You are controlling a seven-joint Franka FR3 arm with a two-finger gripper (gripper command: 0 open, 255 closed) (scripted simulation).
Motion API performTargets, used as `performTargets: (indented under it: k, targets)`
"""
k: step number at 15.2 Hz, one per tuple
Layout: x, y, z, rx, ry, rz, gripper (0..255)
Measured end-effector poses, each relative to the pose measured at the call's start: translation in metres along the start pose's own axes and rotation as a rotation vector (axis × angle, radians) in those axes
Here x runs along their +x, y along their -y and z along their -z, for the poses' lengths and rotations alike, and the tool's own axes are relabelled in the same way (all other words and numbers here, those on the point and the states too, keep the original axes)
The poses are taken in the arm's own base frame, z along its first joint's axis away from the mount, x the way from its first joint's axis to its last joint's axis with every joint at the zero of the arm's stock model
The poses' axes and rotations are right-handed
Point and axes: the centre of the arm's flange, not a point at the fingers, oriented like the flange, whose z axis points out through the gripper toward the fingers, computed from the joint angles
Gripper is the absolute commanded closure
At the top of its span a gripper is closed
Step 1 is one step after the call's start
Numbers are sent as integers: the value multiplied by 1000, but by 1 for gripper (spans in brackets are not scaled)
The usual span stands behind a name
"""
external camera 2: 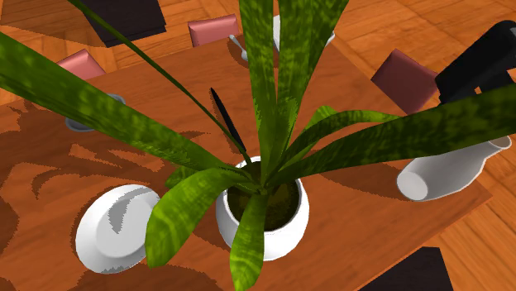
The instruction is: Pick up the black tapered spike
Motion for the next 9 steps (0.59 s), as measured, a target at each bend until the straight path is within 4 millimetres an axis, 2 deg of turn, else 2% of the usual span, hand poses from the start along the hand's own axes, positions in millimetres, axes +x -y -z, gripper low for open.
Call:
performTargets:
  k: [3,9]
  targets:
    - [11,9,-8,1,4,13,0]
    - [59,48,-53,4,19,77,0]
